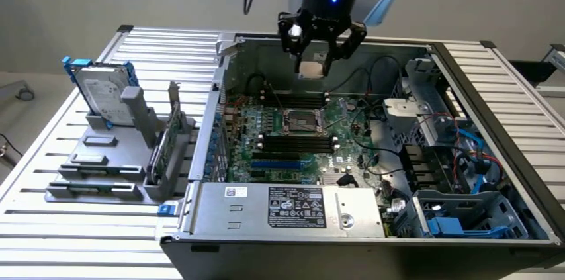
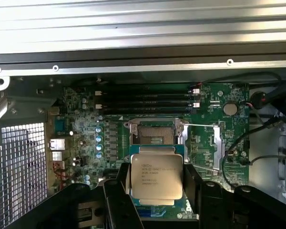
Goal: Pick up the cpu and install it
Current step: 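Pick up the cpu and move it towards the insertion slot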
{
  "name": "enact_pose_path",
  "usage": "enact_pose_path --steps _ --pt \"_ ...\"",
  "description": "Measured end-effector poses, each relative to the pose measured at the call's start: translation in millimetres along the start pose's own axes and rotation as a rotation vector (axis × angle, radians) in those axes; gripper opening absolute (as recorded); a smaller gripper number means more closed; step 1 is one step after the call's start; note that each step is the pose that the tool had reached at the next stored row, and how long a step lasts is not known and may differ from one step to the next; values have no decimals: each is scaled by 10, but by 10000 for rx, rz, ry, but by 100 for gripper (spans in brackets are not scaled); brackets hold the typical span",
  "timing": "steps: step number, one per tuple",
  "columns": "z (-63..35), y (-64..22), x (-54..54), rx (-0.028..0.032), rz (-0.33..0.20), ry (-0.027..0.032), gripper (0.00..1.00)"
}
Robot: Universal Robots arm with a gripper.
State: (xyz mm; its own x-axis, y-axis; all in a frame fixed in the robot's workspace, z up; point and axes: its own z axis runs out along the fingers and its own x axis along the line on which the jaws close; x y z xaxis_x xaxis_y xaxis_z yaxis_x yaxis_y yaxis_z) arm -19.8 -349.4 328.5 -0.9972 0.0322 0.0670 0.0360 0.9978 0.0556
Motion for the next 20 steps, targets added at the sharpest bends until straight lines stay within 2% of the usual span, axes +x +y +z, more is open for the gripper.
enact_pose_path --steps 12,20 --pt "213 2 -14 -22 -2 0 55" --pt "214 2 -14 -20 -2 1 55"
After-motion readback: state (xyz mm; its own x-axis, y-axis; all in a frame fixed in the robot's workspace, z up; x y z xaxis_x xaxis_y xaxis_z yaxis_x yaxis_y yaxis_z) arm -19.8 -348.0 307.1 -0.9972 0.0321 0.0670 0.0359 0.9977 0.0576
